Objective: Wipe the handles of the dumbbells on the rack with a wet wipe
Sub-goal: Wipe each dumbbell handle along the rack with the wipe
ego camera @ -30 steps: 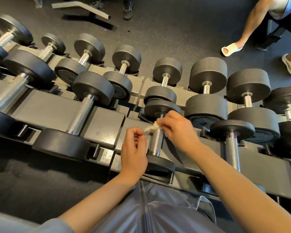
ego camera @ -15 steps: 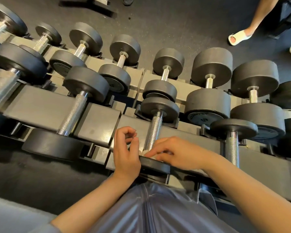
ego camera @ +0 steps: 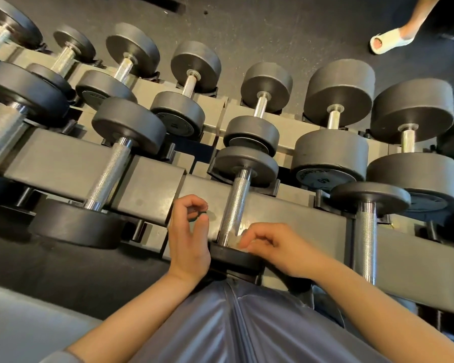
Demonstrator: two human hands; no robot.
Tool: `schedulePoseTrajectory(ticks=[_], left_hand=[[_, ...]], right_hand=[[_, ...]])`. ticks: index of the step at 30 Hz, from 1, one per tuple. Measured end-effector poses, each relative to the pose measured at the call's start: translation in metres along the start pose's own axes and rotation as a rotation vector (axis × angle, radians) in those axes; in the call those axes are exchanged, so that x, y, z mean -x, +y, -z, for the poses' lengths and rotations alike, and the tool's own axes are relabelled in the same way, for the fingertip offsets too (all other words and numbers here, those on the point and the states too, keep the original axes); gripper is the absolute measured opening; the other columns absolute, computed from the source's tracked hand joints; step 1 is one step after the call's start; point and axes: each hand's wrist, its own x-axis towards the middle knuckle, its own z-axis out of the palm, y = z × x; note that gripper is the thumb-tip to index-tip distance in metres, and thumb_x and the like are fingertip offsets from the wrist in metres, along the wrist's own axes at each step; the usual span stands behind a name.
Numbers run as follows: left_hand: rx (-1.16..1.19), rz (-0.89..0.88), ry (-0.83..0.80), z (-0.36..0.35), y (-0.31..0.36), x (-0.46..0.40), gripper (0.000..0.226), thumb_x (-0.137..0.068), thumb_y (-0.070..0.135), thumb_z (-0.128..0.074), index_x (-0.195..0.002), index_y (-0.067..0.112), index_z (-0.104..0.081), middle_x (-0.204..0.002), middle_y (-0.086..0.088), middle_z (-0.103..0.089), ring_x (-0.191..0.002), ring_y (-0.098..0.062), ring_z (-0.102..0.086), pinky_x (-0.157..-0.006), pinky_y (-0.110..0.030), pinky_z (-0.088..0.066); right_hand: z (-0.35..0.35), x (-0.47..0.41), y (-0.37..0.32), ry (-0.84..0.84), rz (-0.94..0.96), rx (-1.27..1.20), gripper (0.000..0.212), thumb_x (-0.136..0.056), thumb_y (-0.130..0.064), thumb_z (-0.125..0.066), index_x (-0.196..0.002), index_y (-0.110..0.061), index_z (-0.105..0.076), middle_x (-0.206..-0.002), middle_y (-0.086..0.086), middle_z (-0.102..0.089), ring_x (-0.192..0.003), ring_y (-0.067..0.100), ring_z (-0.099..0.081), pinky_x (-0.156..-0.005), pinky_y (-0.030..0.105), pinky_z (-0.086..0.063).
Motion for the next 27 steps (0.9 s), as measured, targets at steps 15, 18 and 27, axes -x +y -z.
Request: schedulePoseTrajectory(ticks=[15, 18, 27], left_hand=[[0.069, 0.017, 0.108, -0.006, 0.002, 0.002, 0.023, -0.079, 0.028, -0.041, -0.102, 0.029, -0.047, -0.098, 0.009, -0.053, -0.090, -0.012, -0.053, -0.082, -0.026, -0.044], [0.085, -0.017, 0.136, -0.006, 0.002, 0.003, 0.028, -0.084, 0.027, -0.039, -0.110, 0.032, -0.043, -0.104, 0.017, -0.051, -0.095, -0.011, -0.052, -0.086, -0.022, -0.042], [0.049, -0.057, 0.107, -0.002, 0.000, 0.004, 0.029, -0.088, 0.029, -0.037, -0.116, 0.038, -0.039, -0.111, 0.003, -0.049, -0.101, -0.022, -0.052, -0.089, -0.032, -0.045]], right_hand=[[0.001, -0.022, -0.046, -0.071, 0.260, 0.531, 0.023, -0.095, -0.019, -0.055, -0.110, -0.022, -0.071, -0.109, -0.006, -0.067, -0.099, 0.009, -0.059, -0.086, 0.016, -0.043], [-0.005, -0.032, -0.059, -0.105, 0.320, 0.872, 0.024, -0.093, -0.016, -0.052, -0.111, -0.021, -0.067, -0.104, -0.001, -0.059, -0.097, 0.019, -0.058, -0.084, 0.033, -0.049], [0.034, -0.065, -0.052, 0.237, 0.369, 1.232, 0.020, -0.072, -0.005, -0.075, -0.089, -0.008, -0.065, -0.089, 0.012, -0.053, -0.062, 0.024, -0.055, -0.046, 0.031, -0.042]])
